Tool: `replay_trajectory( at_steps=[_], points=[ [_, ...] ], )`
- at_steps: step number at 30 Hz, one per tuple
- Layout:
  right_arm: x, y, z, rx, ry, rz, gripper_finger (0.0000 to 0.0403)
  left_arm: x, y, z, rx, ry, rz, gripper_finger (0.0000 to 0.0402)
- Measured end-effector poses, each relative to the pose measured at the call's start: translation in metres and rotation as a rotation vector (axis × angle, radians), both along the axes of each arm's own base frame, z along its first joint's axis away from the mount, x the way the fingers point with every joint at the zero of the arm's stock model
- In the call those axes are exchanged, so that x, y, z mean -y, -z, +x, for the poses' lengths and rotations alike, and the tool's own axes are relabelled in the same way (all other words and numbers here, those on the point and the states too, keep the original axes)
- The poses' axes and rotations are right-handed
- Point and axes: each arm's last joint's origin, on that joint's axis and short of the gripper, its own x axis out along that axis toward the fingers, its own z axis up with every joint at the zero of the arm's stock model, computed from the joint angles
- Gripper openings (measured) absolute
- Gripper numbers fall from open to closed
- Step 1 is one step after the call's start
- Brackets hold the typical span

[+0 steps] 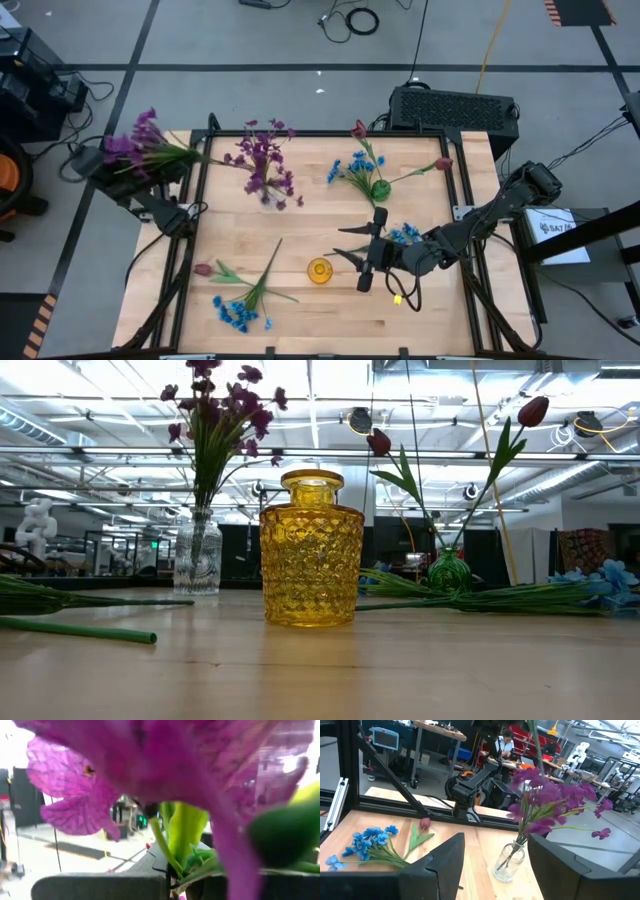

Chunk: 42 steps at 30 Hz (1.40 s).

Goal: Sort flowers into vase by color
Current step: Put the violet flowers into the transparent vase

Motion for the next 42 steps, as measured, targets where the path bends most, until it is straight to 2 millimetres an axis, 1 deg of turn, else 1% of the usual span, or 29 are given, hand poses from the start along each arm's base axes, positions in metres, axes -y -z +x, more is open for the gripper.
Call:
replay_trajectory(
  at_steps=[6,14,17,23,30,35,42],
  points=[
    [0.0,0.0,0.0,-0.001,0.0,0.006,0.021,-0.009,-0.009,-0.009,-0.063,-0.123,0.017,0.0028],
    [0.0,0.002,0.0,-0.016,0.002,0.005,0.021,-0.014,-0.01,-0.016,-0.135,-0.103,0.005,0.0028],
    [0.0,0.003,0.0,-0.021,0.003,0.006,0.021,-0.016,-0.007,-0.019,-0.185,-0.062,-0.018,0.0028],
    [0.0,0.003,0.0,-0.021,0.003,0.006,0.021,-0.015,0.011,-0.019,-0.278,-0.021,-0.102,0.0028],
    [0.0,0.003,0.0,-0.021,0.003,0.006,0.021,-0.005,0.043,-0.004,-0.364,-0.038,-0.123,0.0028],
    [0.001,0.003,0.0,-0.02,0.006,0.006,0.021,0.001,0.061,0.006,-0.375,-0.113,-0.107,0.0028],
    [0.006,0.003,0.003,-0.021,0.019,0.005,0.021,0.008,0.078,0.016,-0.347,-0.165,-0.118,0.0028]
  ],
)
